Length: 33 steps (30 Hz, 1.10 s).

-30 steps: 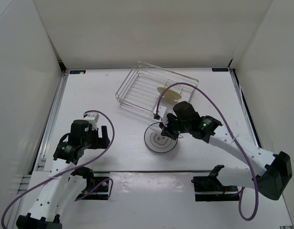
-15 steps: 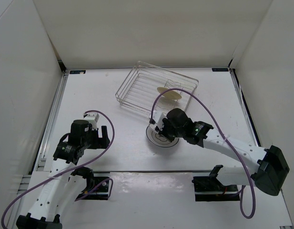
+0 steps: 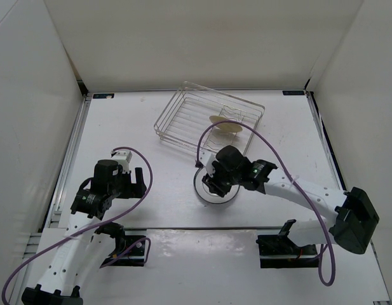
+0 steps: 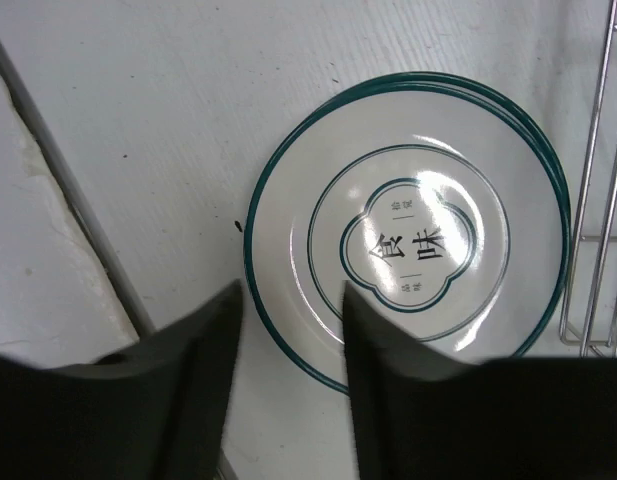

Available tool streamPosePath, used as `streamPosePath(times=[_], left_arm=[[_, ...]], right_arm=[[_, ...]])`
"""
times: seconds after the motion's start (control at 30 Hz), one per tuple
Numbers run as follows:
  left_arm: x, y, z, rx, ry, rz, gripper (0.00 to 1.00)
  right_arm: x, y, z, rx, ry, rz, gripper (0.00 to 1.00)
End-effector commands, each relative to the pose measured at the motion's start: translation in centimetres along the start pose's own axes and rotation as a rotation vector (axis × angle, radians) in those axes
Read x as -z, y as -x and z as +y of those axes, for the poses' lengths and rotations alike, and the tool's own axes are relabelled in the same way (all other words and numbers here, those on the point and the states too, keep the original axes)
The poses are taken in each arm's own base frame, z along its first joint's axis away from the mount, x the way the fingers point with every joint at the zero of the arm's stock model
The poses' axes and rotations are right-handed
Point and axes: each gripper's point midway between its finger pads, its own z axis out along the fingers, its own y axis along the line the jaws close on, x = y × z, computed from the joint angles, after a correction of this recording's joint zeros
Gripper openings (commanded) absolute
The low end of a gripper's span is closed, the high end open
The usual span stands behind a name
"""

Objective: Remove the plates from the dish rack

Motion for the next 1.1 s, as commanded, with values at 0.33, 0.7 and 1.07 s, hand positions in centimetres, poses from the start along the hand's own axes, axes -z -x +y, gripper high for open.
streamPosePath(times=[0.33, 0.7, 1.07], left_arm=[[0.3, 0.7, -0.4, -0.004, -0.019, -0.025, 1.00], [0.4, 0.6, -0.6, -0.002, -0.029, -0.023, 1.00], [0.4, 0.5, -0.5, -0.003, -0.026, -0.025, 1.00]], right_arm=[[4.3, 7.5, -0.7, -0.001, -0.036, -0.143, 0.63], [-0.8, 12.5, -9.9, 0.231, -0.251, 0.052, 0.69], [-6.3, 11.1, -14.5, 0.171, -0.115, 0.144, 0.64]])
